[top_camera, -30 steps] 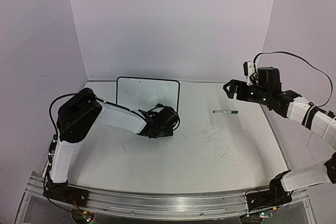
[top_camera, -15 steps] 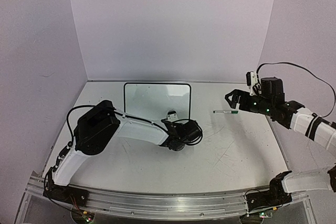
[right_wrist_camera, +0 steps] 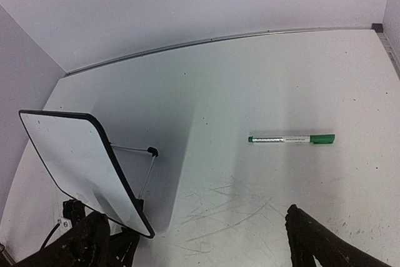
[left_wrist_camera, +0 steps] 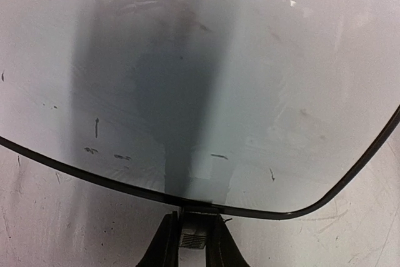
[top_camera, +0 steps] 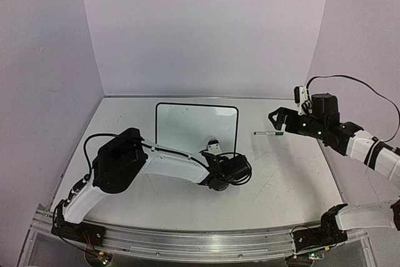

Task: Write a sentence on the whiteboard
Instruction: Move the whiteboard to the center of the board.

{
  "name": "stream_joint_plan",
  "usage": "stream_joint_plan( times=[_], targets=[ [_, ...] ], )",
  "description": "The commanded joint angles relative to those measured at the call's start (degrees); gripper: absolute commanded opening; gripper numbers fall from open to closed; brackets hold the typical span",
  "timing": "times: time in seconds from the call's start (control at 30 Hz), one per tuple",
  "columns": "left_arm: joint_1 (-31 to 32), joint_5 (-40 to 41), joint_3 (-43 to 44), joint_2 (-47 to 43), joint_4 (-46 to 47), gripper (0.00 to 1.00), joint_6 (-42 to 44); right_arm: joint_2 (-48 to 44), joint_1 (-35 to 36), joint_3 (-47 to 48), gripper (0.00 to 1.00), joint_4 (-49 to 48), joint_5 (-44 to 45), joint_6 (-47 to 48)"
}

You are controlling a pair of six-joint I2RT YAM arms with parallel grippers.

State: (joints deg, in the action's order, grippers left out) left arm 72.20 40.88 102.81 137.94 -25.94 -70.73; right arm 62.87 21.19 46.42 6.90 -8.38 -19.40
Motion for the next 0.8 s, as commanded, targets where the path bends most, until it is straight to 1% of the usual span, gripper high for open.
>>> stream_joint_plan(
  times=[0.0,0.1,0.2,0.3,0.37,0.43,0.53,0.63,0.7,0.73,0.77],
  targets=[
    [1.67,-3.40,4.00,1.73,1.86,0.14,-2.43,-0.91,0.27,-0.33,0.98,-1.61,2.57,-0.84],
    [1.68,-3.46,3.75,-0.14,2.03,0.37,2.01,-0.18,0.26,0.34,0.98,-1.14,7.43,-2.79],
    [1.70,-4.52,2.26,-3.29,2.93,0.51,8.06,1.87,0.30,1.08,0.98,-0.69,11.27,-4.96],
    [1.71,-7.73,-0.65,-6.63,5.33,0.66,15.66,5.20,0.26,2.04,0.98,-0.66,11.26,-6.00],
    [1.69,-10.42,-3.13,-9.17,6.55,0.70,20.03,7.36,0.26,2.72,0.98,-0.66,10.40,-6.29],
    [1.75,-13.29,-8.15,-13.07,9.57,0.73,25.51,9.04,0.26,3.14,0.98,-0.66,8.88,-5.57],
    [1.65,-15.29,-19.85,-23.18,16.29,0.78,33.19,10.45,0.37,3.21,0.98,-0.59,5.90,-3.99],
    [0.86,-14.78,-31.11,-32.77,19.27,0.87,37.92,10.02,1.01,1.85,0.98,-0.07,3.75,-2.87],
    [-1.91,-16.18,-36.71,-38.27,18.87,0.90,37.21,9.35,2.45,0.30,0.98,0.34,3.48,-2.38],
    [-3.99,-18.99,-40.78,-40.75,18.86,0.94,35.44,9.25,3.36,-0.37,0.98,0.56,3.38,-2.53],
    [-6.88,-21.57,-44.77,-42.69,19.16,0.95,33.70,9.46,4.34,-0.59,0.98,0.89,3.26,-2.70]
  ],
)
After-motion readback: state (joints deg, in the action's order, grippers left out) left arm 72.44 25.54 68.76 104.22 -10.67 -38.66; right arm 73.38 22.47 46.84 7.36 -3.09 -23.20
